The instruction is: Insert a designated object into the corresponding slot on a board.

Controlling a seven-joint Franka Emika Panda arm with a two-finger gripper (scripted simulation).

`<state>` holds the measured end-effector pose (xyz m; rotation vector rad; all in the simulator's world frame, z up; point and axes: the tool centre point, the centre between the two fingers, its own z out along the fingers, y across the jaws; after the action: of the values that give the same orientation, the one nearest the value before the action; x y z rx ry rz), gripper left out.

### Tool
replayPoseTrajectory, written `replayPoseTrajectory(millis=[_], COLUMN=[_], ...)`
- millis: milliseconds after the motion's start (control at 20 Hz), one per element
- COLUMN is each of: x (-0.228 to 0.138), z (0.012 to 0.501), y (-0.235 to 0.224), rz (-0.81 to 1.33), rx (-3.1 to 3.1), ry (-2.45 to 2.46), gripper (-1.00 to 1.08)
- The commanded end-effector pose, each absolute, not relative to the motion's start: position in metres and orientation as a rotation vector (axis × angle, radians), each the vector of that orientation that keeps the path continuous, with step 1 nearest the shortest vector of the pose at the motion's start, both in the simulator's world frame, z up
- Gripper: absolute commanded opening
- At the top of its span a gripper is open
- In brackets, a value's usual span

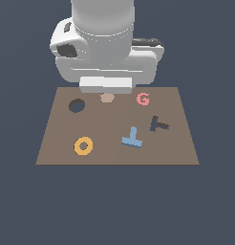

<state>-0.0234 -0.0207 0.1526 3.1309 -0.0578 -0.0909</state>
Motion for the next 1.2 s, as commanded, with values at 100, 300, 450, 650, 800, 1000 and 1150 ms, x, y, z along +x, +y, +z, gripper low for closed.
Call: replayPoseTrajectory(millis=[100,300,450,650,800,1000,1150], x=[-0.023,-0.018,-0.012,0.001,0.013,0.031,0.043], z=[0.152,0.145,0.136,0.119,0.104,0.082,0.07], y=[-0.02,-0.015,-0.009,0.003,0.014,0.028,0.036], rz=[-0.09,-0.085,-0.077,-0.063,-0.05,-0.031,-0.019], rx=[3.131,3.131,3.132,3.132,3.132,3.13,3.129], ry=[-0.06,-0.076,-0.098,-0.14,-0.179,-0.234,-0.268], gripper=[1.0,1.0,1.0,1.0,1.0,1.0,1.0])
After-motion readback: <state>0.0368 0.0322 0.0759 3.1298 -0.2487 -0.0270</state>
